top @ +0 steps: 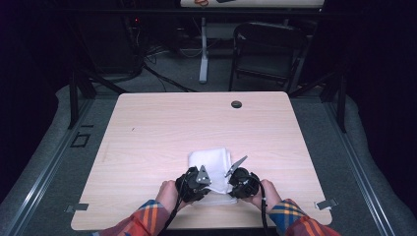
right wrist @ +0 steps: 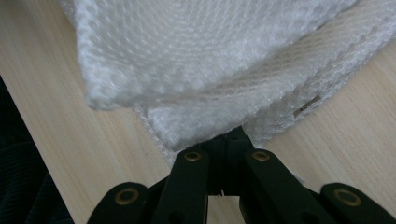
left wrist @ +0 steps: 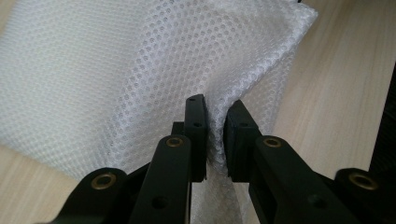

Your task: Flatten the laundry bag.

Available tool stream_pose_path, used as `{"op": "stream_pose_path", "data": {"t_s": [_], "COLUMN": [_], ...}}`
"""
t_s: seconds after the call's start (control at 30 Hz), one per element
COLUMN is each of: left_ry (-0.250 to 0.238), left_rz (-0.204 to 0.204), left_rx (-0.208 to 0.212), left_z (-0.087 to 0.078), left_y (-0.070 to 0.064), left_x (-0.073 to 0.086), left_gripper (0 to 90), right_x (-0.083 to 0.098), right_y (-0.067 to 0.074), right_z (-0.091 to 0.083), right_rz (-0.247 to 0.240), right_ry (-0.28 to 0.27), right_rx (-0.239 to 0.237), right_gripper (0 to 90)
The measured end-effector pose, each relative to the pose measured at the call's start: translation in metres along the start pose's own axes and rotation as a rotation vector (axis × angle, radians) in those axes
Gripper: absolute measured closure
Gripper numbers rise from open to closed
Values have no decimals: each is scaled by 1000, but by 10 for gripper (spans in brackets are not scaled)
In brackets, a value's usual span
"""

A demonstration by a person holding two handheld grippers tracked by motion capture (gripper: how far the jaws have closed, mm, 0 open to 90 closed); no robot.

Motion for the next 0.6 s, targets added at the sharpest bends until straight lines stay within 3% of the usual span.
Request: {"op": "stream_pose_path", "data": {"t_s": [0.3,0.37,0.4,0.57,0.6], "left_ry": [-33,-37,-40,-37,-37], "left_rz": [-29,-35,-41,-70,-71], "left_rx": [-38,-41,-50,-60,-64], "left_z": [-10,-11,-11,-16,-16], "left_y": [7,7,8,14,15], "left_x": [-1,0,0,4,4], "left_gripper": [810,809,809,801,799], "right_x": [3,3,2,3,5], "right_y": [-2,-3,-1,-3,-4], "right_z": [-3,-3,-1,-3,-4], "right_rz": [3,-1,14,17,9], "right_ry": [29,27,0,10,34], "right_rx": [8,10,-6,7,9], "right_gripper": [900,900,900,900,900]}}
Point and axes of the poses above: each handheld gripper's, and its own axes: z roughly forward along the jaws, x roughly out of its underside, y roughly to its left, the point moved 9 cm from there along z, roughly forward along the jaws, and after that the axes turned 10 degrees about -x, right-handed, at the moved point
